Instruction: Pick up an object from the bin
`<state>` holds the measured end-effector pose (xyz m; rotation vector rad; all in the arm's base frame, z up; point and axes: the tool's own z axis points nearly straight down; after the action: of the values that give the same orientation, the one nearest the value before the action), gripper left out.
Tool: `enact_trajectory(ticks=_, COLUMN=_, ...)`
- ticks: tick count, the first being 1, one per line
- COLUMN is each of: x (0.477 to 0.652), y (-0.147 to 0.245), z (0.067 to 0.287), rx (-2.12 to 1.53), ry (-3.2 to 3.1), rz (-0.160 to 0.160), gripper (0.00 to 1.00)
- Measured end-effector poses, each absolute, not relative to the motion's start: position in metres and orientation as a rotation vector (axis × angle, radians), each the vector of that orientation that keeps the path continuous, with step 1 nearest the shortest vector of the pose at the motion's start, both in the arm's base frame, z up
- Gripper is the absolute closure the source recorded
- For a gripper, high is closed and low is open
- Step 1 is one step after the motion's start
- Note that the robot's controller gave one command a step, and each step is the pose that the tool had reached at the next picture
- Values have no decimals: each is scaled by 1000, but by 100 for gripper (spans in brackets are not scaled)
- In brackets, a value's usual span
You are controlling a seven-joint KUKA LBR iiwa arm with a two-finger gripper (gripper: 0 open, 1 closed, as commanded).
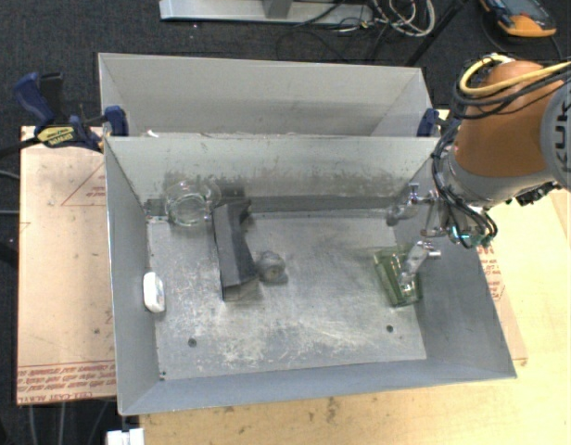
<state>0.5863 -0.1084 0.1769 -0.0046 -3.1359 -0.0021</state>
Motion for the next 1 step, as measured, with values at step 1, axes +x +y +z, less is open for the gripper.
enact_trajectory(ticks=1, x=588, y=-108, z=181, rx=-1, ry=-3143, rz=-1, gripper=0)
